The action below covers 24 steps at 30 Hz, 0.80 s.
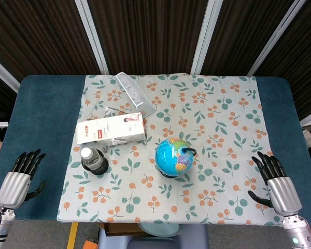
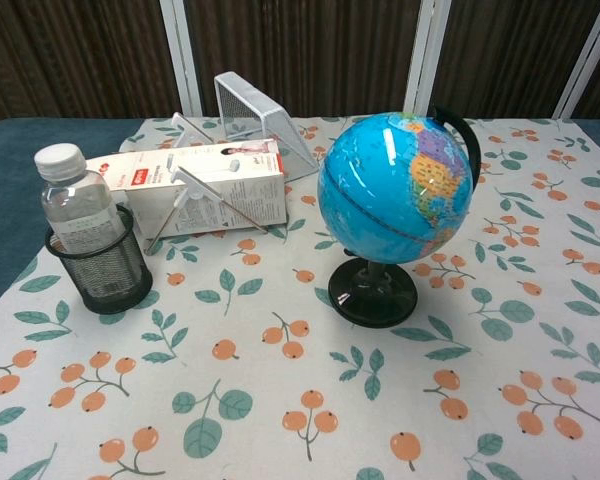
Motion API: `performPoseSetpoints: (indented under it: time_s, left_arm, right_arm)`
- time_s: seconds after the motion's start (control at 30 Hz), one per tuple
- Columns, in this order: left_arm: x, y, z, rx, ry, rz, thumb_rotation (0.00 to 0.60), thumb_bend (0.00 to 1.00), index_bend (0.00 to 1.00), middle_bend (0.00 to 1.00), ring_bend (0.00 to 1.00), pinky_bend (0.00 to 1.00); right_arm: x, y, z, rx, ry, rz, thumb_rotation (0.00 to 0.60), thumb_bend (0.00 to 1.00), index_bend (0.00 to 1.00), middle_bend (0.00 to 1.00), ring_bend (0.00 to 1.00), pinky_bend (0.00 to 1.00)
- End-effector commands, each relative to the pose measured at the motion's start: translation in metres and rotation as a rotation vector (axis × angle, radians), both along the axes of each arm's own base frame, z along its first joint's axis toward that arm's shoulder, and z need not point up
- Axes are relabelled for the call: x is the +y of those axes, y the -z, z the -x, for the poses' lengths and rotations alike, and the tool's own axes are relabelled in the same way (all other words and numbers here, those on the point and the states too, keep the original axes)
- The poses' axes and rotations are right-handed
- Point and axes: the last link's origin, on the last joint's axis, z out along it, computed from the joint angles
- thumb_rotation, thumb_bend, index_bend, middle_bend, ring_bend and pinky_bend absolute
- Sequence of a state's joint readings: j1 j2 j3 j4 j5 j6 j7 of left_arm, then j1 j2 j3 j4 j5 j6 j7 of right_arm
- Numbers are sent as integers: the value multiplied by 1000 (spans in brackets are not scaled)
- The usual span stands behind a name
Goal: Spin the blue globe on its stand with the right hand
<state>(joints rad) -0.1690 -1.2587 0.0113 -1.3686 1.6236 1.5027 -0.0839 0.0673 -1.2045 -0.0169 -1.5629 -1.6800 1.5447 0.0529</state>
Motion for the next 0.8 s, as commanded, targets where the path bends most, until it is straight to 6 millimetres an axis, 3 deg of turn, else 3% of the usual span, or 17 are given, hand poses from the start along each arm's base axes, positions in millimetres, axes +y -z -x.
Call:
performPoseSetpoints:
  time_s: [0.03, 0.2, 0.3, 0.47, 0.6, 0.8]
  left_arm:
    - [-1, -1, 0, -1, -4, -2, 600, 381, 24, 0, 0, 2]
    - [-2, -4, 0, -9, -4, -11, 600, 380, 24, 0, 0, 2]
    - [-1, -3, 0, -15, -3, -6, 600, 380, 24, 0, 0, 2]
    - [3, 1, -1, -15, 2, 19, 600, 380, 24, 0, 0, 2]
    - [3, -2, -1, -20, -1, 11, 600, 381, 23, 0, 0, 2]
    - [1, -7, -2, -20, 2, -13, 600, 381, 23, 0, 0, 2]
  right_arm:
    - [-1, 2, -2, -18, -23, -1, 600, 272, 0, 0, 0, 0]
    - [-4, 12, -14, -84, -104, 19, 600, 272, 0, 0, 0, 0]
    - [-12, 21, -31, -132, -190, 26, 600, 270, 0, 0, 0, 0]
    - [-44, 40, -79, -122, -338, 43, 600, 268, 0, 0, 0, 0]
    - [-74, 62, -120, -147, -359, -26, 600, 266, 0, 0, 0, 0]
    - [-90, 84, -158, -135, -374, -102, 600, 264, 0, 0, 0, 0]
